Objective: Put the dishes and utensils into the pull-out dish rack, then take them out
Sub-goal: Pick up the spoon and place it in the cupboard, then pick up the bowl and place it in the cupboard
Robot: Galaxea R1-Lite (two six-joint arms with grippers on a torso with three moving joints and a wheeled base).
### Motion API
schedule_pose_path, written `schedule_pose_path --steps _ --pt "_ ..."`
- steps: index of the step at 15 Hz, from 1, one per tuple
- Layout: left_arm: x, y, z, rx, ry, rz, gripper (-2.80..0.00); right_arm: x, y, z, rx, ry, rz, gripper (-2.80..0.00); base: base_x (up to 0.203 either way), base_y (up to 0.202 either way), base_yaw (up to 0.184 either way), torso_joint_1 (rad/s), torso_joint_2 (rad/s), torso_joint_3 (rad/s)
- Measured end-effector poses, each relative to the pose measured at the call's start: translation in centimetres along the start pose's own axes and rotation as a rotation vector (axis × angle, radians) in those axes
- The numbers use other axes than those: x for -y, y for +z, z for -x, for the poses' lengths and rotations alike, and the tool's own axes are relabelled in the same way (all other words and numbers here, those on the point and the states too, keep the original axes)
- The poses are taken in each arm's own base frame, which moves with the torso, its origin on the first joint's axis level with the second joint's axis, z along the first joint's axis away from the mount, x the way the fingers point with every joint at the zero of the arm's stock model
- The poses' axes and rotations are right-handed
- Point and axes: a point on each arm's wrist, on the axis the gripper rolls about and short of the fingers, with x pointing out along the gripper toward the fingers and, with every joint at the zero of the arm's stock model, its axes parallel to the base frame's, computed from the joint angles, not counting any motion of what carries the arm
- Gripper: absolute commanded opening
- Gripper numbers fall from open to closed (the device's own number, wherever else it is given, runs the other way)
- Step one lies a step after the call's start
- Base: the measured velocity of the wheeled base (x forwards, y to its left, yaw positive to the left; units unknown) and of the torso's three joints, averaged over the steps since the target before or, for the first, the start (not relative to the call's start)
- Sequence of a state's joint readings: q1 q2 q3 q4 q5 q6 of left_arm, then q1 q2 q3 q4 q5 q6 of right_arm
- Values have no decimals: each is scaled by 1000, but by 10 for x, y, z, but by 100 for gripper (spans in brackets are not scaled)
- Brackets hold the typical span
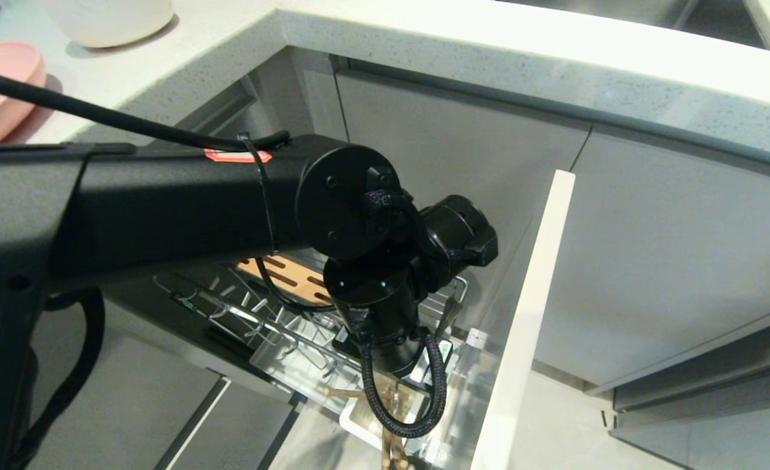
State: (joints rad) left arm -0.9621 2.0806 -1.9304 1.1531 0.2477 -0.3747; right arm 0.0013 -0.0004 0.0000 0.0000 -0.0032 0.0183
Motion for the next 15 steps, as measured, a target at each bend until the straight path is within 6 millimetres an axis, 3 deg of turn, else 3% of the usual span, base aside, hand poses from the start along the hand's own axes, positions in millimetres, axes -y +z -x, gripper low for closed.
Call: schedule_pose_path --steps 5,9,10,15 --pt "-2 -1 8 24 -5 7 0 0 0 0 0 0 0 -280 0 0 0 0 0 0" --pt "-9 -7 31 81 -25 24 0 0 0 0 0 0 0 -280 0 0 0 0 0 0" --pt "-12 -8 38 102 -26 28 -280 0 0 0 0 0 0 -280 0 0 0 0 0 0" --pt "-30 -21 82 260 37 74 -280 0 0 0 0 0 0 -280 0 0 0 0 0 0"
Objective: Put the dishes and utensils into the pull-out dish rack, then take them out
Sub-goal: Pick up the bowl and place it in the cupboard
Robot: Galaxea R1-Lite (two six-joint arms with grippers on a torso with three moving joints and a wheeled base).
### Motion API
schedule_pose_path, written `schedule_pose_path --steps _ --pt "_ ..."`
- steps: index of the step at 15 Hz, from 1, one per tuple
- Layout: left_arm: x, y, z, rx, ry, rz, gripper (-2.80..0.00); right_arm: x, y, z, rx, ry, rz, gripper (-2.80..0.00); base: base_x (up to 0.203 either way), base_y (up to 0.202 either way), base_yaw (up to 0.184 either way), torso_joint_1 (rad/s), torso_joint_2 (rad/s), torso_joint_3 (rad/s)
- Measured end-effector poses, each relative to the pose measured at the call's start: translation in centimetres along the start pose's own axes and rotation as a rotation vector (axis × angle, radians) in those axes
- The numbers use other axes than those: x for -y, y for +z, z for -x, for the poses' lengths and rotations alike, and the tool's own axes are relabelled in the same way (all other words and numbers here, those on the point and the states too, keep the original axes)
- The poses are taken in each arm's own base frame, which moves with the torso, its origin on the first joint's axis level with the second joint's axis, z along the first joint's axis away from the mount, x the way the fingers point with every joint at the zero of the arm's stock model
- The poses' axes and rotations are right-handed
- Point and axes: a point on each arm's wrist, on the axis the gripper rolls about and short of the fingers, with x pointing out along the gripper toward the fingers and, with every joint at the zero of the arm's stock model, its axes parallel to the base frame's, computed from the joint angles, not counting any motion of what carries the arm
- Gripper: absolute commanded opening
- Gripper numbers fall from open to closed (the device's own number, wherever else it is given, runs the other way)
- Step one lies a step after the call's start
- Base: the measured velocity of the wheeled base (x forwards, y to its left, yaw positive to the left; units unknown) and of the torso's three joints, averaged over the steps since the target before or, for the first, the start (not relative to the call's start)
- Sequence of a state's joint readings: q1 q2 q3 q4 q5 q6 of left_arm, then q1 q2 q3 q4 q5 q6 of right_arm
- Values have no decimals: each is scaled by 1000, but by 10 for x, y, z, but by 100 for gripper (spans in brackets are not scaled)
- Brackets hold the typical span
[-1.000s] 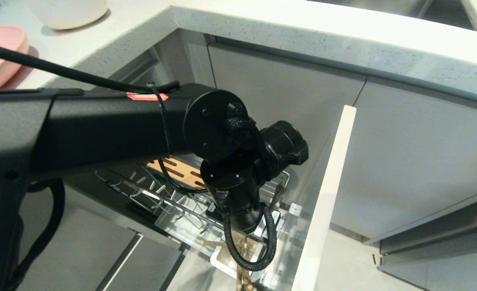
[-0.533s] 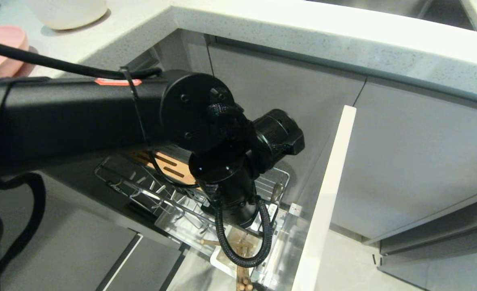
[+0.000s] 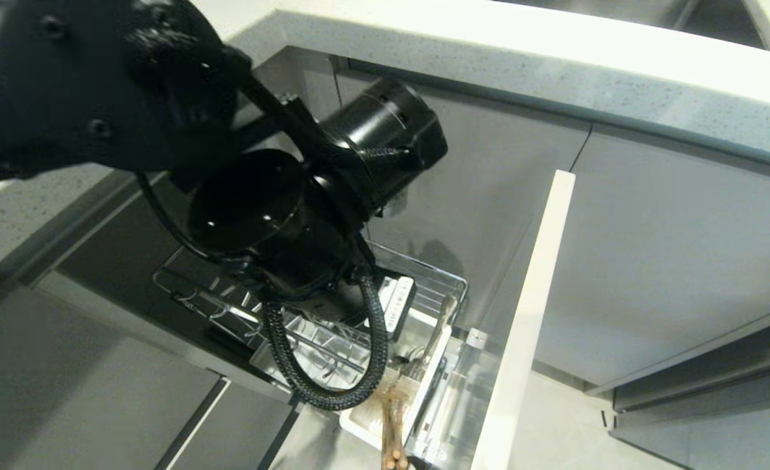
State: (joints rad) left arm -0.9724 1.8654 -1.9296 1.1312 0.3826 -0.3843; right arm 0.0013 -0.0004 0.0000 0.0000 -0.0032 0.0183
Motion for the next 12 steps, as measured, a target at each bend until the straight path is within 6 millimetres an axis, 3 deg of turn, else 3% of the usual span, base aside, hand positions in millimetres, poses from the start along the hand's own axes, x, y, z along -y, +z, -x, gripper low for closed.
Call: schedule_pose_path --steps 5,12 --pt "-32 -3 55 198 8 93 -280 0 0 0 0 0 0 -280 0 0 0 0 0 0" --pt "-123 10 130 680 102 293 -280 0 0 0 0 0 0 -280 0 0 0 0 0 0"
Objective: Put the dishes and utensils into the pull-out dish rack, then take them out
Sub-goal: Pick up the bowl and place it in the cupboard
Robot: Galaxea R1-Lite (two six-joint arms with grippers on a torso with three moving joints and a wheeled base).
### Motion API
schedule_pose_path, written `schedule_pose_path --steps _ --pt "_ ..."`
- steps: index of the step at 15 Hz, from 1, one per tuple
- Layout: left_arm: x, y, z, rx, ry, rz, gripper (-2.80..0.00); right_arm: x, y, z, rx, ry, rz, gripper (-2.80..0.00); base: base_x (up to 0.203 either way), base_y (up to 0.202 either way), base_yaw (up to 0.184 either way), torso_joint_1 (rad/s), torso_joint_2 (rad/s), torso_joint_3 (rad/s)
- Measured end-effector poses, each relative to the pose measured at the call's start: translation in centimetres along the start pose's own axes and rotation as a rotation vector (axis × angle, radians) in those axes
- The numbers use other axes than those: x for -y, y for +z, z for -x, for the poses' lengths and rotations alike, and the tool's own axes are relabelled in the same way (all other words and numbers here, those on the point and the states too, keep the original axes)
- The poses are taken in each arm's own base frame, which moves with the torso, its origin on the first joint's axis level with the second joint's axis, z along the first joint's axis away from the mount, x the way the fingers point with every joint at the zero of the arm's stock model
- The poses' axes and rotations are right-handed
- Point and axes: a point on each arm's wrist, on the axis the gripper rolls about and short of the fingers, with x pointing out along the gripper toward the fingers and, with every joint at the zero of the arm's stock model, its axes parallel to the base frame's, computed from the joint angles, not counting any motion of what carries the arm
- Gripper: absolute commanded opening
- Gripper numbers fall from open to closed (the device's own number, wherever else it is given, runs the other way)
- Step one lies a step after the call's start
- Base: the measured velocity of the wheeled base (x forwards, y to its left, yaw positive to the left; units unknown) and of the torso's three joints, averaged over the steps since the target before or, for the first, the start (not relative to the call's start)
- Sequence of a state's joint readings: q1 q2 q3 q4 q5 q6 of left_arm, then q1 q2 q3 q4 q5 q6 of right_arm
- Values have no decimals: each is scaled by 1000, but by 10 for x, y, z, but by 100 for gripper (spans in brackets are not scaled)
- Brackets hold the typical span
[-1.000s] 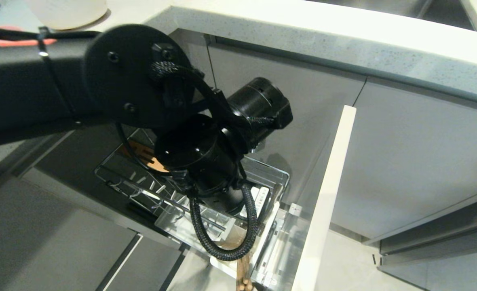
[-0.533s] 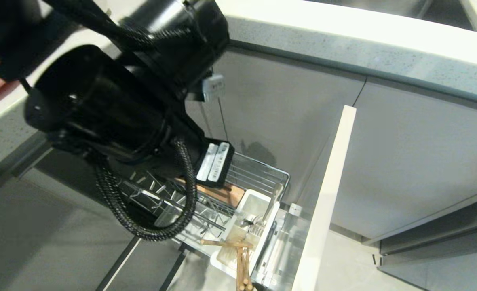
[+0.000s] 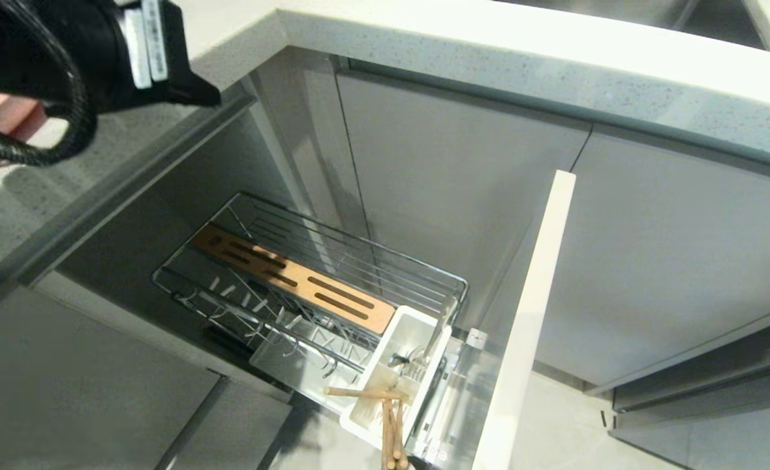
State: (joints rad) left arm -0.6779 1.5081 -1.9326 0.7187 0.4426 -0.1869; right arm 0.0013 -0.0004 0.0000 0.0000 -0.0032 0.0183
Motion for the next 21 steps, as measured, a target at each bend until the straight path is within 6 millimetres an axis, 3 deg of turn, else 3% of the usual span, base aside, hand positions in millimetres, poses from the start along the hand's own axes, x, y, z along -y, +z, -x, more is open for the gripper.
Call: schedule_pose_path --steps 4,8,13,18,19,21 --pt "-20 35 30 310 -17 -2 -280 0 0 0 0 0 0 -280 0 0 0 0 0 0" --pt "-26 50 46 464 -8 -42 -280 0 0 0 0 0 0 -280 0 0 0 0 0 0" --pt "-43 58 50 517 87 -90 -280 0 0 0 0 0 0 -280 0 0 0 0 0 0" --pt "-55 55 36 457 52 -148 -280 0 0 0 0 0 0 -280 0 0 0 0 0 0" --pt "-55 53 30 425 35 -158 0 0 0 0 0 0 0 -280 0 0 0 0 0 0" --pt "-55 51 22 401 30 -164 0 0 0 0 0 0 0 -280 0 0 0 0 0 0"
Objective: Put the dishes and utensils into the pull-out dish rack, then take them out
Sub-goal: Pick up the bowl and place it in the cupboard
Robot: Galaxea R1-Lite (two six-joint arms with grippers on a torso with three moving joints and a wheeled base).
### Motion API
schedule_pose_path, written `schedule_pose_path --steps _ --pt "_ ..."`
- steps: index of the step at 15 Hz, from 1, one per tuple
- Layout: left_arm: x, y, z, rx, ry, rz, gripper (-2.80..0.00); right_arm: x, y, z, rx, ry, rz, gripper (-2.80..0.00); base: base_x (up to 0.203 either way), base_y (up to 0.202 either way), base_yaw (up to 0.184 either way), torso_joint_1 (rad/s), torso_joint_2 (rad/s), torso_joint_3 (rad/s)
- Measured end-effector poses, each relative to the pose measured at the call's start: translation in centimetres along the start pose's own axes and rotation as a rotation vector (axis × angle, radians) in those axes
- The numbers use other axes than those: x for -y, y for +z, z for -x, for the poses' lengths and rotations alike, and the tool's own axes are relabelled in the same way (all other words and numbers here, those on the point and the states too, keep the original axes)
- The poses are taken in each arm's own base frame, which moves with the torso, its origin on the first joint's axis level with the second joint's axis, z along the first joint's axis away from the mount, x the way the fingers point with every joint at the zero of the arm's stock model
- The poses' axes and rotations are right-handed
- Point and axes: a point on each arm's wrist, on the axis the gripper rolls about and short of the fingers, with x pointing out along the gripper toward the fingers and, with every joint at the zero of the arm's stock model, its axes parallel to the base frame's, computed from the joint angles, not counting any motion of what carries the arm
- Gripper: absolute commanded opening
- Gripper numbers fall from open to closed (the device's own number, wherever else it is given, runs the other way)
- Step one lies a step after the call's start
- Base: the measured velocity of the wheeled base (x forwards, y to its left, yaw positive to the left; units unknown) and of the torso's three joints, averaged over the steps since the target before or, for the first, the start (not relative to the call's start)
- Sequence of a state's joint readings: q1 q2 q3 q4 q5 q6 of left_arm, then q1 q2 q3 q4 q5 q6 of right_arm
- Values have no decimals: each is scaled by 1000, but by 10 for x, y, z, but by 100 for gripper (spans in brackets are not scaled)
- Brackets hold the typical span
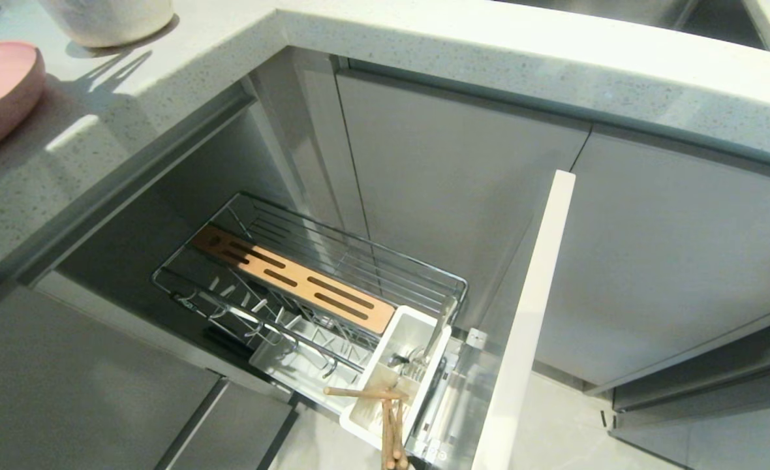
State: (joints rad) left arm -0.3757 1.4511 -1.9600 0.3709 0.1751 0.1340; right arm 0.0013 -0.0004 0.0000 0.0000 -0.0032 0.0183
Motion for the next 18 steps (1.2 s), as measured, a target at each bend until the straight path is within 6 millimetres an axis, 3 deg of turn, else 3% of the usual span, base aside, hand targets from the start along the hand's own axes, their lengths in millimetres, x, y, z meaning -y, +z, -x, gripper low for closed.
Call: schedule_pose_path --steps 18 --pt "6 -21 -32 -104 55 -125 0 0 0 0 0 0 0 -280 0 0 0 0 0 0"
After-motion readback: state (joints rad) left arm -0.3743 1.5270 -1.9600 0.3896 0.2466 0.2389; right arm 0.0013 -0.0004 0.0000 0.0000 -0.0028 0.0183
